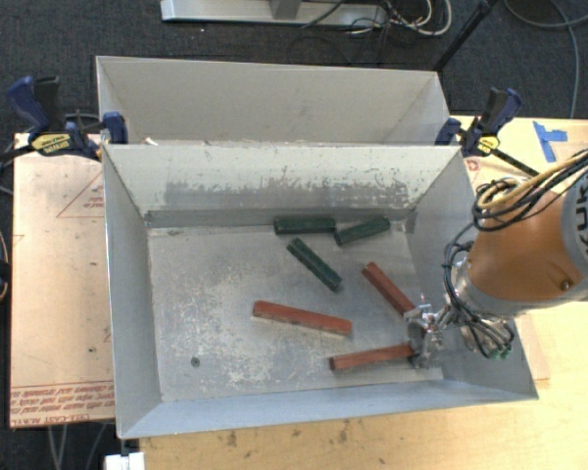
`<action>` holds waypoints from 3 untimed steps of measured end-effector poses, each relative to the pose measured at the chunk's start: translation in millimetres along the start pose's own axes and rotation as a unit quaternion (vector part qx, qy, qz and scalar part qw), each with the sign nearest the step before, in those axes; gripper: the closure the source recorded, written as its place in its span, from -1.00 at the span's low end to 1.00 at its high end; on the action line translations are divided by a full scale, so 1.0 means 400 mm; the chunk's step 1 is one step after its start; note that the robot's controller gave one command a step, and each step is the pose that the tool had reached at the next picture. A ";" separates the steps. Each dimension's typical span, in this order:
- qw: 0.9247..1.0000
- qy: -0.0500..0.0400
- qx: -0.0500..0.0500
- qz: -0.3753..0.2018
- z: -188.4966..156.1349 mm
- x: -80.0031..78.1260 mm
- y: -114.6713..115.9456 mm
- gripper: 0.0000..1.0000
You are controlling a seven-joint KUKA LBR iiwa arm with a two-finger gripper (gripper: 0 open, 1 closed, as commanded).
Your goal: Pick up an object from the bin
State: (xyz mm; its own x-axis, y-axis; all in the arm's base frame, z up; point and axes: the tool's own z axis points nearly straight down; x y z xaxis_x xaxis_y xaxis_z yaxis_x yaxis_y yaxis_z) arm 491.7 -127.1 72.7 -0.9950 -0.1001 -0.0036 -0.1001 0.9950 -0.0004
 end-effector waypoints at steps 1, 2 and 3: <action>1.000 0.003 -0.002 -0.031 -0.150 -0.020 0.027 1.00; 0.999 0.002 -0.001 -0.035 -0.319 -0.035 0.036 1.00; 0.997 -0.001 0.000 -0.077 -0.026 -0.117 0.107 -1.00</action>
Offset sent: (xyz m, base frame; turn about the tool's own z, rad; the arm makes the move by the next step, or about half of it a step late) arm 0.0158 0.0189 0.1763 -0.0687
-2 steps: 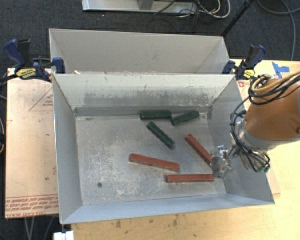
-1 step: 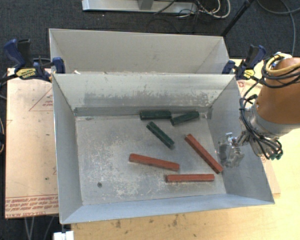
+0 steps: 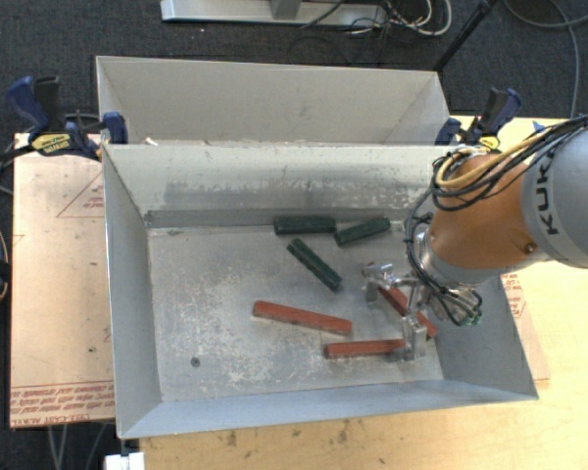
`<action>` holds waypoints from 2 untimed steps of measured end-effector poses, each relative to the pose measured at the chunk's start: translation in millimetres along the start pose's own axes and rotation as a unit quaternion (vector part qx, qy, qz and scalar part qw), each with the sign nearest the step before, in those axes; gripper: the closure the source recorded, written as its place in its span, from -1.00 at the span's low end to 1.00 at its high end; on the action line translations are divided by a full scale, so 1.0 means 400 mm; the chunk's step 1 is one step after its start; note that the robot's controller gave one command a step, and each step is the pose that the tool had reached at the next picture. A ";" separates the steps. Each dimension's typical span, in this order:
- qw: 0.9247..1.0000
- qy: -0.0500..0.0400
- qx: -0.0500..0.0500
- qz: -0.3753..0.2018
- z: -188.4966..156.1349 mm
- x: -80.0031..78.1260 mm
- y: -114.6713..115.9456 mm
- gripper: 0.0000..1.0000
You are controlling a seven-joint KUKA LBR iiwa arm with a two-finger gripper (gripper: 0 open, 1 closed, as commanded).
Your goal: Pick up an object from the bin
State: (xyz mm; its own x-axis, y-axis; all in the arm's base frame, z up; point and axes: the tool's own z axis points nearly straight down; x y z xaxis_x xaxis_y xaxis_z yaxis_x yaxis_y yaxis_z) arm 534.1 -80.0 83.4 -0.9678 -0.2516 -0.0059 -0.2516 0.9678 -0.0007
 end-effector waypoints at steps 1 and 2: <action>1.000 0.002 -0.001 -0.005 0.033 -0.009 0.009 1.00; 1.000 0.002 -0.001 -0.005 0.033 -0.009 0.009 1.00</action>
Offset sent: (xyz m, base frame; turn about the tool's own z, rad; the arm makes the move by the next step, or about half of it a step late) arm 0.0000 0.0000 0.0000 0.0000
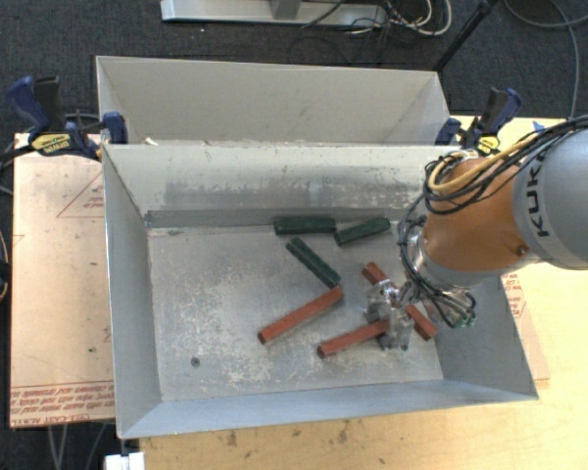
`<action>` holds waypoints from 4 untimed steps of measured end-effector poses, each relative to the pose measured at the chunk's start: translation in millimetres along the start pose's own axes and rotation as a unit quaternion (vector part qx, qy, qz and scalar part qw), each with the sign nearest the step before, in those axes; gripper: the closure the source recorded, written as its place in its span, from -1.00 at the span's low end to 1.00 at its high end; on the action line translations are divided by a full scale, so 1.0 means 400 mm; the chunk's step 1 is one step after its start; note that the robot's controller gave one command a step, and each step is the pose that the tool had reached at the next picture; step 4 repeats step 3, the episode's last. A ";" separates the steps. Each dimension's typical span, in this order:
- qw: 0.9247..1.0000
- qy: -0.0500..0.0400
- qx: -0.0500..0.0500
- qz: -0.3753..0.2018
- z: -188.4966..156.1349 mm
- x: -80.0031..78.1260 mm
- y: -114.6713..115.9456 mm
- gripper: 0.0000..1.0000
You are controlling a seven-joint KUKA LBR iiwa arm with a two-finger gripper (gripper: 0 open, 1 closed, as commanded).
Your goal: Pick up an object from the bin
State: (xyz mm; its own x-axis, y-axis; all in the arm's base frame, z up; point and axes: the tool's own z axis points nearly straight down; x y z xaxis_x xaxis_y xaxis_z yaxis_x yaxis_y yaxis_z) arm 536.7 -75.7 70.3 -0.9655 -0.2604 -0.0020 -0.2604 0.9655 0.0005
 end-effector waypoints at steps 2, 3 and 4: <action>0.999 0.003 -0.002 0.038 -0.179 -0.005 -0.063 1.00; 1.000 -0.001 0.000 -0.007 -0.412 -0.044 -0.157 1.00; 1.000 -0.001 0.000 -0.007 -0.412 -0.044 -0.157 1.00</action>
Offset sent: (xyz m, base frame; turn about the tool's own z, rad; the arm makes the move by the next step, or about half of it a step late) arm -0.0165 -0.0329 0.1055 0.1190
